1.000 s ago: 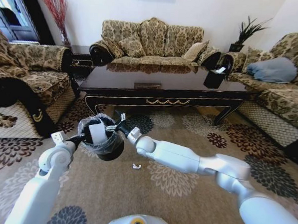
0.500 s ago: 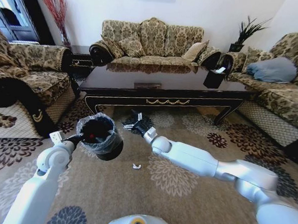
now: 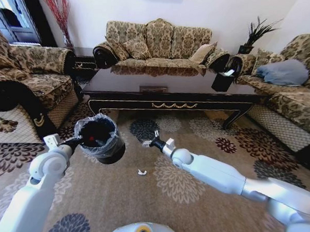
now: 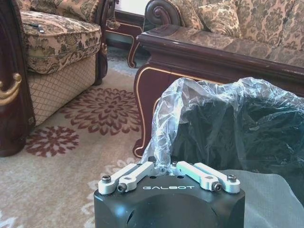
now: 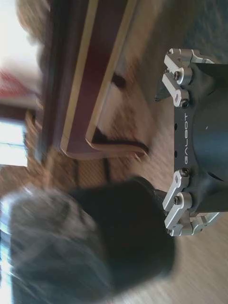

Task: Move to the front of the table and pick up the trash from the floor, then place it into the trash bin.

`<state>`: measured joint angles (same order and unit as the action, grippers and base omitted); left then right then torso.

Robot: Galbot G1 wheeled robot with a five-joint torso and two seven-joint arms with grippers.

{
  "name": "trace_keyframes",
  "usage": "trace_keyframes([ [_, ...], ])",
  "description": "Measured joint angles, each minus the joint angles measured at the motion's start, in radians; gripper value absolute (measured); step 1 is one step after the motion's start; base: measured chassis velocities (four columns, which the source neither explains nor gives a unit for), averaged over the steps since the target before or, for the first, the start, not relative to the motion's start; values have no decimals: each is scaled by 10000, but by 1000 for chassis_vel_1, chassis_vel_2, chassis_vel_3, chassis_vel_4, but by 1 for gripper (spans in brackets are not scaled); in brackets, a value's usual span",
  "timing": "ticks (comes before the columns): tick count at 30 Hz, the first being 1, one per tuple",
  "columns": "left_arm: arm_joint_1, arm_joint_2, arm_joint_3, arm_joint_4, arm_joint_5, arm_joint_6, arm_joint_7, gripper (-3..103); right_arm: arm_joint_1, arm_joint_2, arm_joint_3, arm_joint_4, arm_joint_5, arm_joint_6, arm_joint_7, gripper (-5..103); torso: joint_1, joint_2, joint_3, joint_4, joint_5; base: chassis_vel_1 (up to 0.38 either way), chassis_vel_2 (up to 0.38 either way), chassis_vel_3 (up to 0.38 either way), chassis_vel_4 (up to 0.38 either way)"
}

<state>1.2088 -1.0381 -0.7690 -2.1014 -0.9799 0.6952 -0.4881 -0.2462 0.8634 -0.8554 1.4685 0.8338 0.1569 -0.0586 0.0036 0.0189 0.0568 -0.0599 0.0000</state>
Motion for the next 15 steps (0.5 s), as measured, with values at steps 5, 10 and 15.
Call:
trace_keyframes([
  [5, 68, 75, -189, -17, -6, 14, -21, 3, -437, 553, -284, -1519, -876, 529, -1989, 100, 0, 0, 0, 7, 2, 0, 0, 0, 0],
  [10, -76, 152, -88, 67, -15, 13, -12, 3, -1203, 1163, -325, -3048, -1388, 813, -2664, 100, 1, -1, 1, -1, 3, 0, 0, 0, 0],
  [15, -105, 313, -69, 171, -33, 13, 12, 3, -1693, 1503, -389, -3462, -1428, 755, -2433, 100, 0, -1, 1, 3, 1, 0, 0, 0, 0],
])
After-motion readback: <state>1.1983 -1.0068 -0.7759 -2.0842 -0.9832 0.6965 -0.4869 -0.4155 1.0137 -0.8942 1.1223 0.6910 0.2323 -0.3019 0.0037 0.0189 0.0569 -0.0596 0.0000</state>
